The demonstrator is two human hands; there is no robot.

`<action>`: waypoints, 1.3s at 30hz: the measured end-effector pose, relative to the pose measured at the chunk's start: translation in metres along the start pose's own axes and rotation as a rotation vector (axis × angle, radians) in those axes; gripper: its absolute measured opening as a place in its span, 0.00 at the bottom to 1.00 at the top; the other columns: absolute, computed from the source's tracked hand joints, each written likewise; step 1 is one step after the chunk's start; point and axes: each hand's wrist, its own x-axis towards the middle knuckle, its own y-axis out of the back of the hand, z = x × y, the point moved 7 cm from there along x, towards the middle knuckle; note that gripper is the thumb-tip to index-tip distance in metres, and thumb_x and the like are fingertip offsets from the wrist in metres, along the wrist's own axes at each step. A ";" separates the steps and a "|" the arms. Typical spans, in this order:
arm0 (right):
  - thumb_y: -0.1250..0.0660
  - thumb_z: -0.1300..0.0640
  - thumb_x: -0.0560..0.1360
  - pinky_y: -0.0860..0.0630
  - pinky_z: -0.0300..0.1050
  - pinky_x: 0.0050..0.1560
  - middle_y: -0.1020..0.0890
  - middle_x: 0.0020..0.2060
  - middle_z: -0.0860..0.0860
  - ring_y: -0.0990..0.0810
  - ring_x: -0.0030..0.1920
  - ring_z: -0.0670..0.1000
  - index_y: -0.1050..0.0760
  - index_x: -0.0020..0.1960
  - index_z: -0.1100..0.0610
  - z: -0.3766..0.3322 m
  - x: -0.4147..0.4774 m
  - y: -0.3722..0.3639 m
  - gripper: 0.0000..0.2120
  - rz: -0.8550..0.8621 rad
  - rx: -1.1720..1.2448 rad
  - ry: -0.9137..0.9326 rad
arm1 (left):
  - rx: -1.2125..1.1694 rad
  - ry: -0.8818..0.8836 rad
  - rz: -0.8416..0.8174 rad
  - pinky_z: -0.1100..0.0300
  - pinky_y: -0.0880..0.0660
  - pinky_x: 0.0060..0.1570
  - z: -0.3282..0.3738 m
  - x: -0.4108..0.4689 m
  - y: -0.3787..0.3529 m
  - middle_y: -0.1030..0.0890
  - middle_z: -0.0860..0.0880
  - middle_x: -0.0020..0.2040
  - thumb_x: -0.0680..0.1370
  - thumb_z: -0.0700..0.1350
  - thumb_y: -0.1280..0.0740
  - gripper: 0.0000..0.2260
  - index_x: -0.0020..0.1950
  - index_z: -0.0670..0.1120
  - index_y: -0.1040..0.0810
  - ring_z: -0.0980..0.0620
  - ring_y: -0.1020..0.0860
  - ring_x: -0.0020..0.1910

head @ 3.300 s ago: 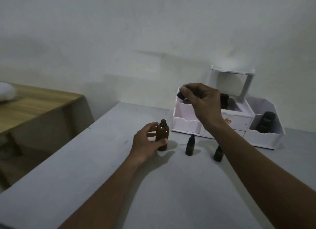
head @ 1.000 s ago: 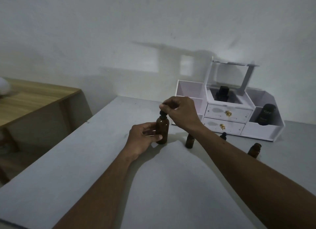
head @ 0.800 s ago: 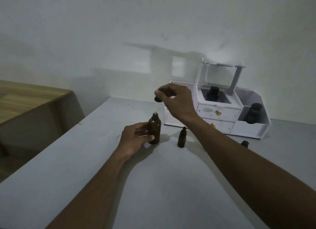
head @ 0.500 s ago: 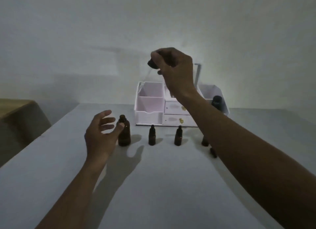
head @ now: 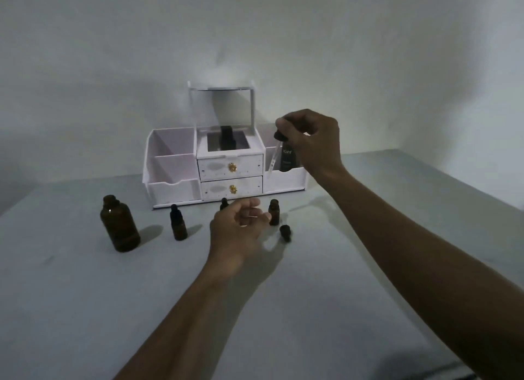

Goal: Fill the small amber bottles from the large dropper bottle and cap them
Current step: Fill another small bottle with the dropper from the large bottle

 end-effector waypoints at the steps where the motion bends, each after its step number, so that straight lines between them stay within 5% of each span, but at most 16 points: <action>1: 0.27 0.57 0.75 0.19 0.36 0.40 0.15 0.35 0.45 0.15 0.35 0.40 0.17 0.46 0.58 0.007 -0.002 0.003 0.04 0.001 -0.007 -0.013 | 0.016 0.005 -0.004 0.68 0.24 0.45 -0.003 0.004 -0.008 0.17 0.56 0.49 0.72 0.44 0.24 0.14 0.56 0.53 0.20 0.60 0.20 0.49; 4: 0.27 0.60 0.74 0.22 0.33 0.30 0.15 0.34 0.47 0.16 0.33 0.40 0.17 0.46 0.61 0.022 -0.005 0.008 0.04 -0.004 0.002 -0.054 | 0.068 0.009 0.007 0.74 0.30 0.39 -0.011 0.016 -0.022 0.20 0.58 0.51 0.72 0.45 0.24 0.18 0.61 0.50 0.22 0.66 0.24 0.45; 9: 0.27 0.60 0.74 0.16 0.46 0.37 0.14 0.36 0.53 0.14 0.34 0.45 0.16 0.47 0.63 0.039 -0.010 0.005 0.06 -0.027 -0.005 -0.073 | 0.161 0.004 0.014 0.72 0.29 0.43 -0.025 0.034 -0.029 0.19 0.53 0.56 0.71 0.43 0.23 0.25 0.66 0.47 0.24 0.66 0.24 0.43; 19: 0.27 0.60 0.74 0.15 0.51 0.39 0.14 0.36 0.54 0.14 0.35 0.48 0.17 0.46 0.63 0.051 -0.012 -0.004 0.06 -0.069 0.013 -0.112 | 0.176 -0.026 -0.008 0.68 0.24 0.49 -0.032 0.046 -0.033 0.16 0.49 0.52 0.68 0.41 0.21 0.22 0.61 0.45 0.19 0.57 0.18 0.47; 31: 0.27 0.61 0.74 0.18 0.38 0.37 0.14 0.35 0.55 0.15 0.32 0.44 0.17 0.45 0.64 0.051 -0.011 -0.009 0.05 -0.076 -0.017 -0.087 | 0.263 -0.073 -0.006 0.69 0.25 0.48 -0.028 0.051 -0.036 0.15 0.52 0.51 0.69 0.43 0.22 0.18 0.58 0.46 0.17 0.60 0.19 0.45; 39: 0.27 0.62 0.73 0.19 0.37 0.37 0.15 0.34 0.55 0.15 0.31 0.44 0.17 0.45 0.66 0.051 -0.011 -0.008 0.06 -0.065 -0.015 -0.072 | 0.239 -0.073 -0.006 0.78 0.30 0.38 -0.029 0.050 -0.035 0.15 0.54 0.47 0.68 0.42 0.22 0.15 0.54 0.48 0.16 0.66 0.20 0.41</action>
